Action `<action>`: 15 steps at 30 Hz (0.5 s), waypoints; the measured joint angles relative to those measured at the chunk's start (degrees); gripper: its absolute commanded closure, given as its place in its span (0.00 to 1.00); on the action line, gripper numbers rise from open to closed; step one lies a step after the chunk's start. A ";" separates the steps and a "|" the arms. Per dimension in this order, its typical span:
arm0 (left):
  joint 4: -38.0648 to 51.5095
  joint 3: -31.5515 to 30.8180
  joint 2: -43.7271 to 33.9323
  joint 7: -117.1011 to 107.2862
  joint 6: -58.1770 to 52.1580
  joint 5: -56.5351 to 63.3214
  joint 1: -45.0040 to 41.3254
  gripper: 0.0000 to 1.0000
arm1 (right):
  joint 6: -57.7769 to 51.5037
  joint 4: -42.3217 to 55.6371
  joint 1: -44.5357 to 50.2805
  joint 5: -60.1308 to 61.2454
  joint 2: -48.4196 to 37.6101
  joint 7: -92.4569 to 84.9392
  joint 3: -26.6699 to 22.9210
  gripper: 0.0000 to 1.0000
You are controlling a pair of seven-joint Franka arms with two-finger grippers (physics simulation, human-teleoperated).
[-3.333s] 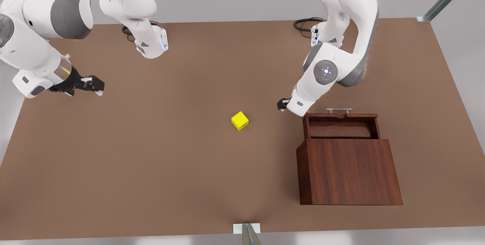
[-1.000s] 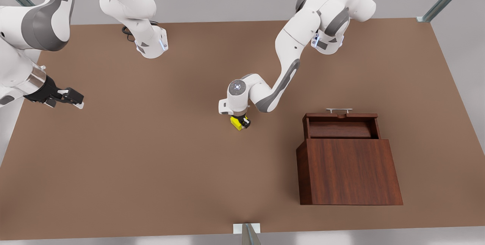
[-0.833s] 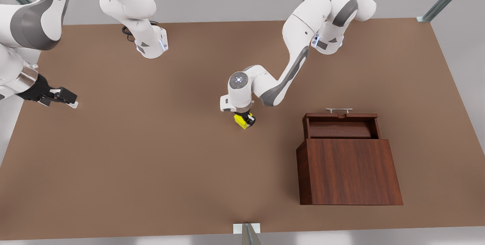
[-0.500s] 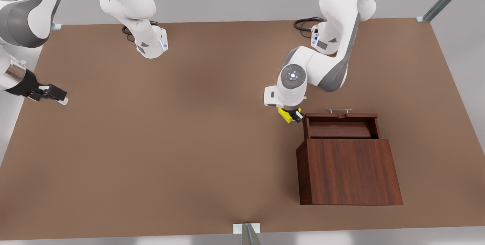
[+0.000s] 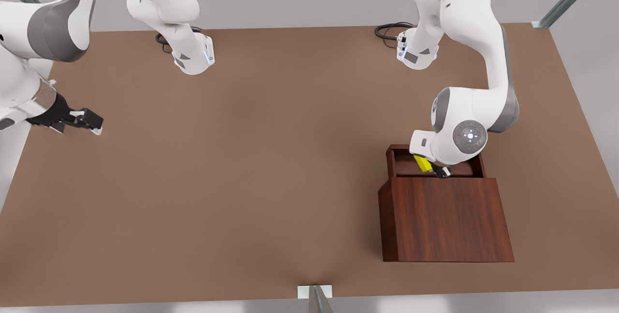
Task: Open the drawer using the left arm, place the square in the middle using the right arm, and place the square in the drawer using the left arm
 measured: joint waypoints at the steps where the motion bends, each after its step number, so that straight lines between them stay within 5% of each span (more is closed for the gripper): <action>1: -0.53 0.00 0.06 0.36 0.00 -0.09 0.49 0.29 | 0.01 1.61 0.11 -0.25 0.21 0.00 -0.14 0.00; 11: -0.66 0.00 3.47 0.39 0.60 -0.47 0.63 0.25 | -0.78 1.52 0.21 0.89 1.57 -0.39 0.09 0.00; 12: -0.66 0.00 4.09 0.39 0.68 -0.70 0.86 0.18 | -0.78 1.49 0.17 0.89 1.58 -0.36 0.09 0.00; 13: -0.66 0.00 4.12 0.47 0.67 -0.90 0.83 0.00 | -0.85 1.57 0.04 0.89 1.53 -0.35 0.09 0.00; 15: -0.66 0.00 4.12 0.48 0.66 -1.20 0.81 0.00 | -0.87 1.66 0.04 0.89 1.49 -0.35 0.77 0.00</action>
